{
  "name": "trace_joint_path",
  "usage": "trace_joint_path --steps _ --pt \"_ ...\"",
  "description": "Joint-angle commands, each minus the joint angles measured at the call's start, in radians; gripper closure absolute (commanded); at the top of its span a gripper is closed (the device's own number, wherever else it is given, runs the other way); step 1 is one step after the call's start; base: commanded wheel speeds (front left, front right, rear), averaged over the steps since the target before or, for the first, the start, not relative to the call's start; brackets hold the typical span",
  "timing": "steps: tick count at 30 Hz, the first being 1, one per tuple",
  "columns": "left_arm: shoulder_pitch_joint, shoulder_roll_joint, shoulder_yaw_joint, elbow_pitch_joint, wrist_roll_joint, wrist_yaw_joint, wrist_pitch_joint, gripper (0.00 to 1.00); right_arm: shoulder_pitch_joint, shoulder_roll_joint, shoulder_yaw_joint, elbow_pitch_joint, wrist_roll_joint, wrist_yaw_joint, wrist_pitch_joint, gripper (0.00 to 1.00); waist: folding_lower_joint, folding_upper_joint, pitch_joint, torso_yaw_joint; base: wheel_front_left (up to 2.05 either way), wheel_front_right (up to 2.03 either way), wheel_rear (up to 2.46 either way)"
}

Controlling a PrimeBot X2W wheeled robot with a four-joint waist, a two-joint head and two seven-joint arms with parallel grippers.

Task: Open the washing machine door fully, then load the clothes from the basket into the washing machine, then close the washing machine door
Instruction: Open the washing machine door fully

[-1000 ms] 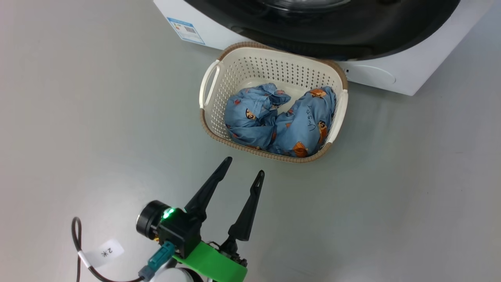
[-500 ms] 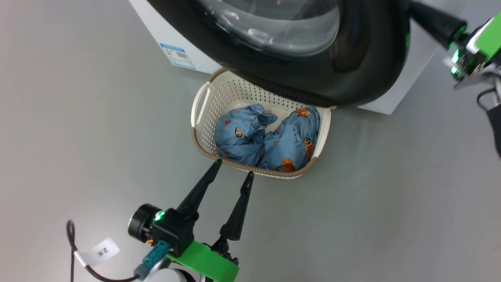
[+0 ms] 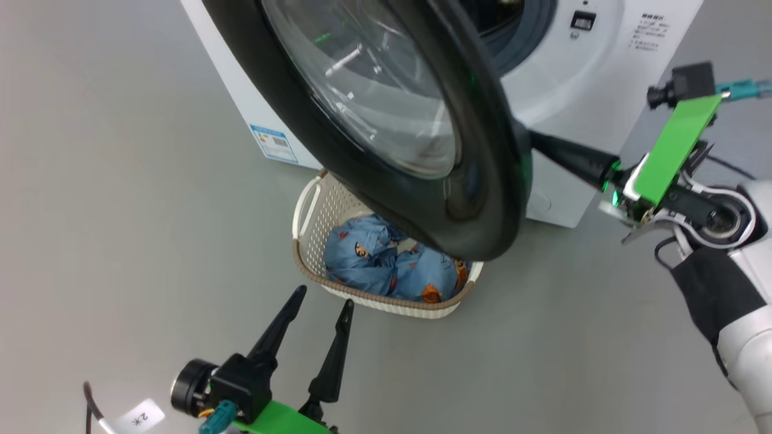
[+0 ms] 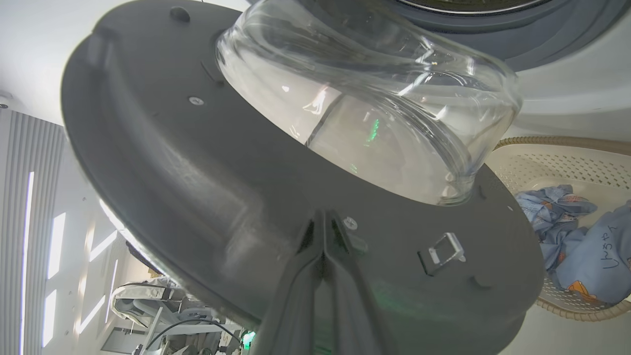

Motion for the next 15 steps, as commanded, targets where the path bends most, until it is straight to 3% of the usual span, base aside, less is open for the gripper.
trace_joint_path --steps 1,15 --pt "0.007 0.009 0.044 -0.015 0.007 -0.005 -0.006 0.00 0.030 0.019 0.018 -0.042 -0.010 0.003 0.006 1.00 0.0001 0.0000 -0.041 0.004 0.00 0.00 0.00" --pt "0.067 0.009 0.106 0.000 0.019 -0.027 -0.006 0.00 0.138 0.111 0.078 -0.076 -0.024 0.003 0.009 1.00 0.0001 0.0000 -0.108 0.047 0.00 0.00 0.00"
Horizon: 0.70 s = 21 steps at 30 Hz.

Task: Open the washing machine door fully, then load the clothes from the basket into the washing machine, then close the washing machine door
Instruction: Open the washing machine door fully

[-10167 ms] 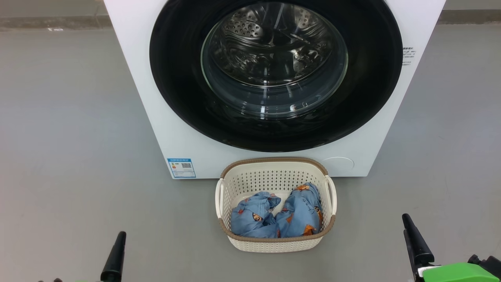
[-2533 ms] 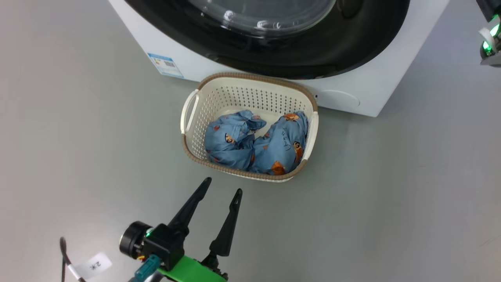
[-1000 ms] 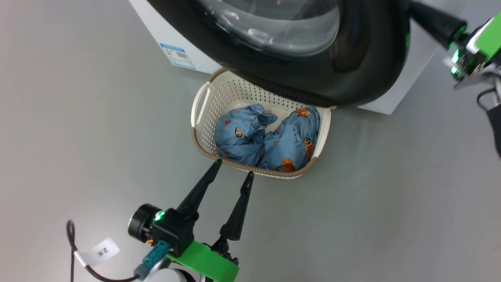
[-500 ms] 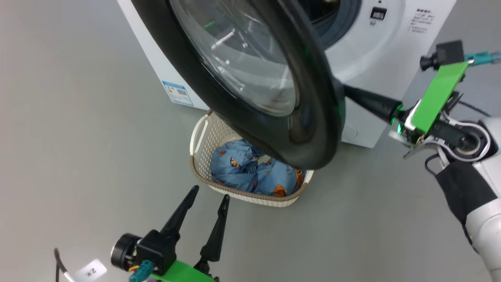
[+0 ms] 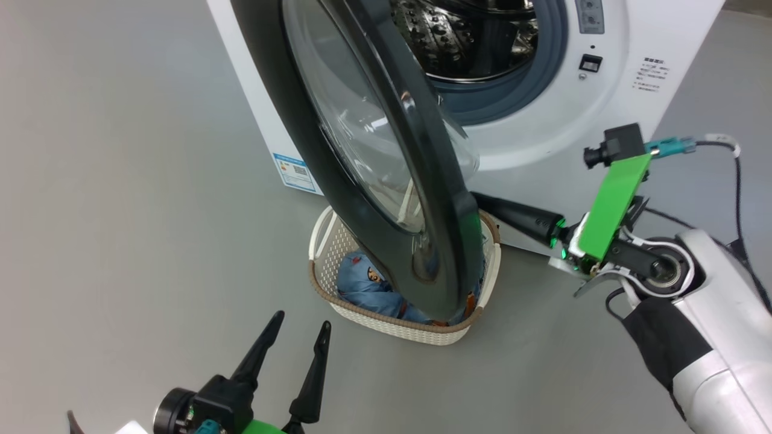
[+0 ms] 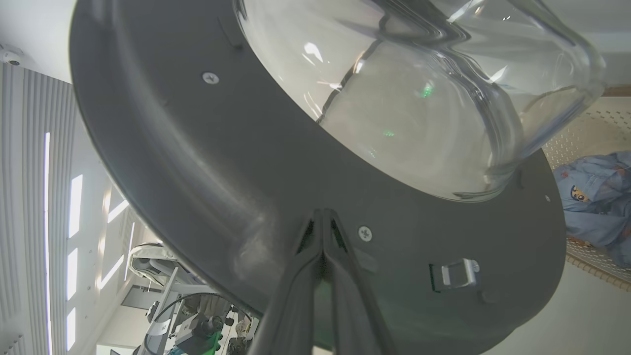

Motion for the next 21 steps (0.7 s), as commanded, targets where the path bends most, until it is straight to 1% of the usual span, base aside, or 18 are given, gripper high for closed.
trace_joint_path --steps 1,7,14,19,20,21 --pt "-0.010 0.008 0.038 -0.017 0.009 -0.006 -0.006 0.00 0.013 0.025 0.020 -0.031 -0.006 0.003 0.006 1.00 0.0001 0.0000 -0.007 0.011 0.00 0.00 0.00" --pt "-0.008 0.008 0.049 -0.011 0.010 -0.007 -0.006 0.00 0.028 0.059 0.045 -0.038 -0.012 0.003 0.007 1.00 0.0001 0.0000 -0.016 0.035 0.00 0.00 0.00" --pt "-0.005 0.008 0.059 -0.006 0.015 -0.011 -0.006 0.00 0.045 0.084 0.060 -0.042 -0.016 0.003 0.000 1.00 0.0001 0.0000 -0.030 0.040 0.00 0.00 0.00" --pt "0.001 0.008 0.069 -0.001 0.022 -0.018 -0.006 0.00 0.059 0.081 0.053 -0.040 -0.043 0.003 -0.057 1.00 0.0001 0.0000 -0.044 0.022 0.00 0.00 0.00" --pt "0.000 0.008 0.069 0.003 0.023 -0.021 -0.006 0.00 0.064 0.077 0.051 -0.039 -0.050 0.003 -0.073 0.95 0.0001 0.0000 -0.046 0.018 0.00 0.00 0.00" --pt "-0.002 0.008 0.069 0.007 0.023 -0.025 -0.006 0.00 0.071 0.072 0.050 -0.039 -0.058 0.003 -0.090 0.78 0.0001 0.0000 -0.049 0.013 0.00 0.00 0.00"
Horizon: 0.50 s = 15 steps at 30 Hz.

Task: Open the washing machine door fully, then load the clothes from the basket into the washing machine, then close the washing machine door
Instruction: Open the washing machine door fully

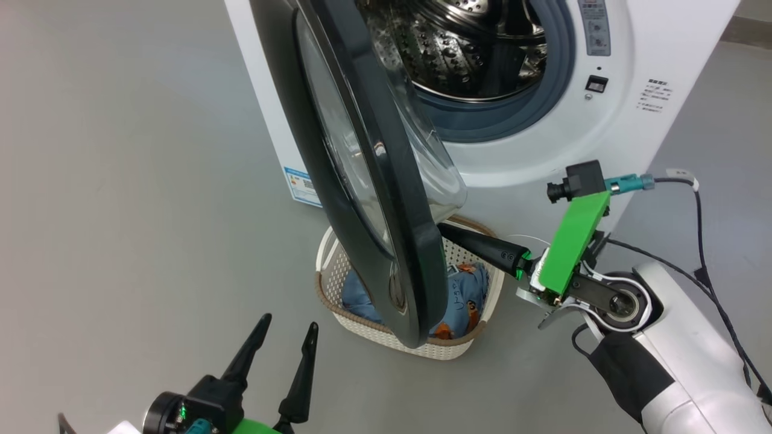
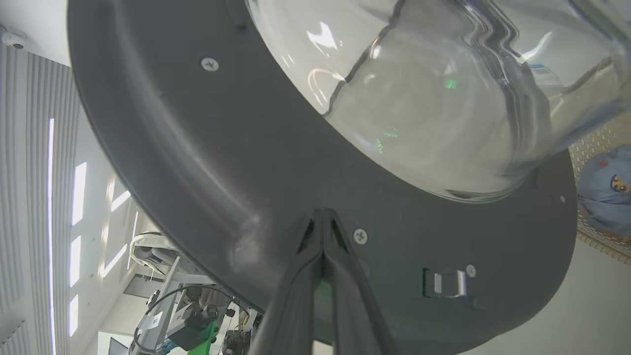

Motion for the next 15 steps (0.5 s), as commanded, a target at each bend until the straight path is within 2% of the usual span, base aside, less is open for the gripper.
trace_joint_path --steps 1,2,4,5,15 --pt "-0.007 0.008 0.038 -0.014 0.012 -0.004 -0.006 0.00 0.013 0.001 0.008 -0.027 -0.018 0.003 -0.023 0.62 0.0000 0.0000 -0.009 -0.012 0.00 0.00 0.00" --pt "-0.008 0.008 0.040 -0.010 0.011 -0.006 -0.006 0.00 0.022 -0.005 0.009 -0.027 -0.024 0.003 -0.038 0.53 0.0000 0.0000 -0.012 -0.018 0.00 0.00 0.00" --pt "-0.010 0.008 0.045 -0.003 0.012 -0.010 -0.006 0.00 0.041 -0.019 0.012 -0.028 -0.033 0.003 -0.065 0.04 0.0000 0.0000 -0.017 -0.032 0.00 0.00 0.00" --pt "-0.010 0.008 0.049 0.000 0.011 -0.012 -0.006 0.00 0.053 -0.025 0.013 -0.028 -0.034 0.003 -0.077 0.00 0.0000 0.0000 -0.020 -0.039 0.00 0.00 0.00" --pt "0.009 0.008 0.100 0.022 0.017 -0.040 -0.006 0.00 0.203 -0.114 0.031 -0.064 -0.052 0.003 -0.202 0.00 0.0000 0.0000 -0.056 -0.124 0.00 0.00 0.00"
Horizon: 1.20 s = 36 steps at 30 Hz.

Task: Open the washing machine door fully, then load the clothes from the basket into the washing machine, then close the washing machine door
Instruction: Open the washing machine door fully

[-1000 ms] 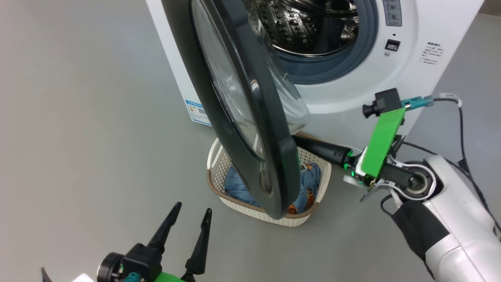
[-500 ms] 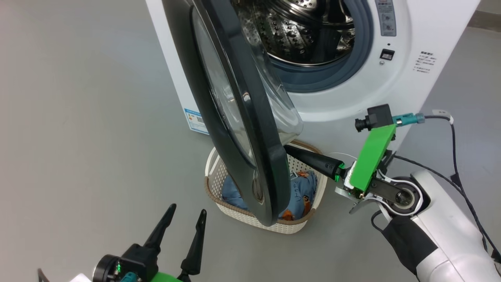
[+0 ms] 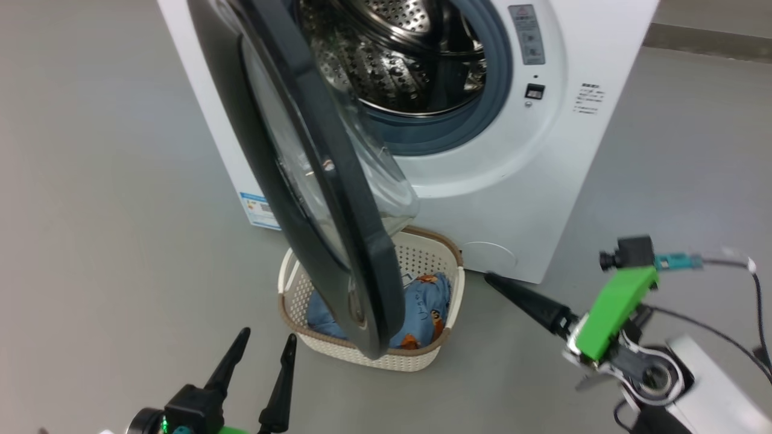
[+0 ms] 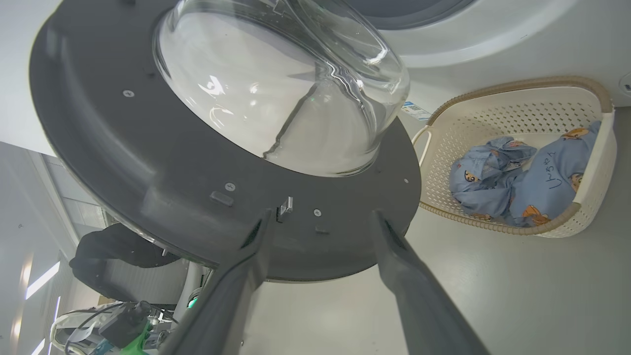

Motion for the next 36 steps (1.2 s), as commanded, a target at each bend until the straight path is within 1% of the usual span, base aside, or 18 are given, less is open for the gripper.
trace_joint_path --steps 1,5,9,10,12,22,26,29,33,34,36 --pt "-0.009 0.007 0.041 -0.018 0.011 -0.004 -0.006 0.00 0.027 -0.017 0.010 -0.027 -0.007 0.003 -0.022 0.00 0.0000 0.0000 -0.018 -0.030 0.00 0.00 0.00" --pt "0.003 0.007 0.058 -0.020 0.011 -0.009 -0.006 0.00 0.106 -0.058 0.016 -0.050 -0.007 0.003 -0.078 0.00 0.0000 0.0000 -0.025 -0.062 0.00 0.00 0.00" --pt "0.013 0.007 0.067 -0.019 0.013 -0.013 -0.006 0.00 0.183 -0.113 0.029 -0.074 -0.025 0.003 -0.138 0.00 0.0000 0.0000 -0.029 -0.087 0.00 0.00 0.00" --pt "0.013 0.007 0.067 -0.019 0.013 -0.013 -0.006 0.00 0.183 -0.113 0.029 -0.074 -0.025 0.003 -0.138 0.00 0.0000 0.0000 -0.029 -0.087 0.00 0.00 0.00" --pt "0.018 0.007 0.074 -0.019 0.014 -0.014 -0.006 0.00 0.214 -0.141 0.038 -0.084 -0.042 0.003 -0.177 0.00 0.0000 0.0000 -0.030 -0.103 0.00 0.00 0.00" --pt "0.041 0.007 0.101 -0.020 0.020 -0.024 -0.006 0.00 0.318 -0.264 0.081 -0.040 -0.125 0.003 -0.439 0.00 0.0000 0.0000 -0.036 -0.152 0.00 0.00 0.00" --pt "0.045 0.007 0.105 -0.018 0.023 -0.028 -0.006 0.00 0.339 -0.308 0.127 -0.003 -0.188 0.003 -0.560 0.00 0.0000 0.0000 -0.037 -0.164 0.00 0.00 0.00" --pt "0.047 0.007 0.109 -0.017 0.025 -0.030 -0.006 0.00 0.343 -0.320 0.148 0.040 -0.218 0.003 -0.641 0.00 0.0000 0.0000 -0.037 -0.172 0.00 0.00 0.00" --pt "0.048 0.007 0.113 -0.016 0.027 -0.034 -0.006 0.00 0.333 -0.318 0.141 0.103 -0.302 0.003 -0.679 0.00 0.0000 0.0000 -0.036 -0.180 0.00 0.00 0.00" --pt "0.049 0.007 0.115 -0.016 0.028 -0.034 -0.006 0.00 0.327 -0.311 0.113 0.110 -0.330 0.003 -0.680 0.00 0.0000 0.0000 -0.036 -0.183 0.00 0.00 0.00" --pt "0.049 0.007 0.117 -0.016 0.029 -0.036 -0.006 0.00 0.328 -0.285 0.018 0.112 -0.412 0.003 -0.681 0.00 0.0000 0.0000 -0.034 -0.188 0.00 0.00 0.00"
